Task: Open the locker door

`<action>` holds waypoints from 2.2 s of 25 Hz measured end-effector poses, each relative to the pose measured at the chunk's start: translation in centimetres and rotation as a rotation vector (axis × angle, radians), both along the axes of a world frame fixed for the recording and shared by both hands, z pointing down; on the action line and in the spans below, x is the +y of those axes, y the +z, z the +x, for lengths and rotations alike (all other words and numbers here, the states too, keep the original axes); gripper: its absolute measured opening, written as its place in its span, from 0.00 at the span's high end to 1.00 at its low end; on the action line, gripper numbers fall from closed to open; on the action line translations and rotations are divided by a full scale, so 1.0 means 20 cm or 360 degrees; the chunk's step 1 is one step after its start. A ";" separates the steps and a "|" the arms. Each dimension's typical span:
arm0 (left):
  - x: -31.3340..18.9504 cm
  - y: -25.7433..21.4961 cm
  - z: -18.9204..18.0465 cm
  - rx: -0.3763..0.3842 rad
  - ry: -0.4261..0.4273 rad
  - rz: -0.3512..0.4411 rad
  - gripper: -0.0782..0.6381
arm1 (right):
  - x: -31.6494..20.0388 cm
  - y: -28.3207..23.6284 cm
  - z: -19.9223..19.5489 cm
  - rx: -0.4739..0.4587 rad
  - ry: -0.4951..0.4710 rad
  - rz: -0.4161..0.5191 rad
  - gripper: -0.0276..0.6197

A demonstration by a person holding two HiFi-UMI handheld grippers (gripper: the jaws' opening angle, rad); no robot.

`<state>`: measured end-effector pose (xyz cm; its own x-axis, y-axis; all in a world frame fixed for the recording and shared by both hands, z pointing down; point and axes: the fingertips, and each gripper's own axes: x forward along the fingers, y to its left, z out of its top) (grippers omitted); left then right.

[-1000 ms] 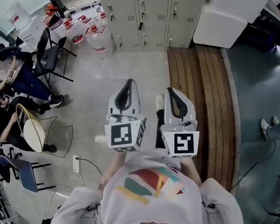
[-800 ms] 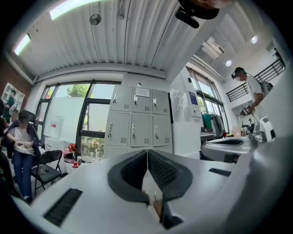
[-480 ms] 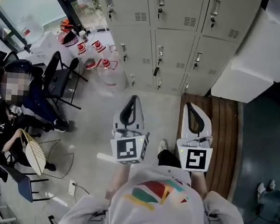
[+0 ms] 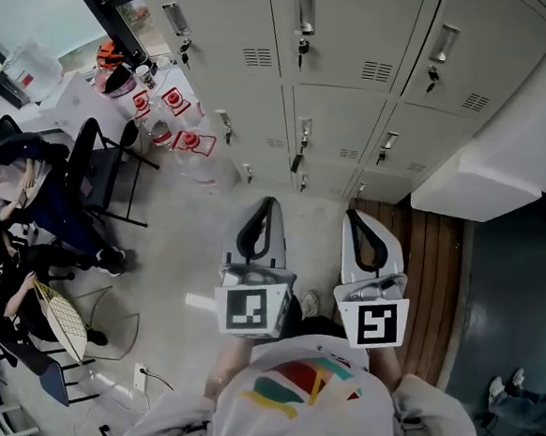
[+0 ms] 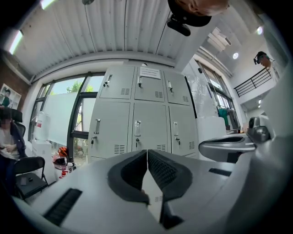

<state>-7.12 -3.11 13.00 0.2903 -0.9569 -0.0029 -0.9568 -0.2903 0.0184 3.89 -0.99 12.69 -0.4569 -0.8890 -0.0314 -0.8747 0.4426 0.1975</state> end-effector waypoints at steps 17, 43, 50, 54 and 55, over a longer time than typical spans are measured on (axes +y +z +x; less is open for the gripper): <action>-0.58 -0.07 -0.03 0.0034 0.0144 0.0002 0.87 | -0.51 -0.08 -0.05 -0.0066 0.0229 0.0022 0.95; -0.90 0.25 -0.09 -0.0150 0.0073 -0.0131 0.87 | -0.86 0.17 -0.06 -0.0217 0.0190 0.0002 0.95; -0.92 0.71 -0.09 -0.0135 0.0064 -0.0151 0.87 | -0.92 0.66 -0.10 -0.0184 0.0148 -0.0130 0.95; -0.94 1.01 -0.10 -0.0148 0.0067 -0.0232 0.87 | -0.99 0.88 -0.15 -0.0225 0.0041 -0.0151 0.95; -0.95 1.07 -0.09 -0.0131 0.0079 -0.0240 0.87 | -1.02 0.94 -0.16 -0.0227 0.0022 -0.0153 0.95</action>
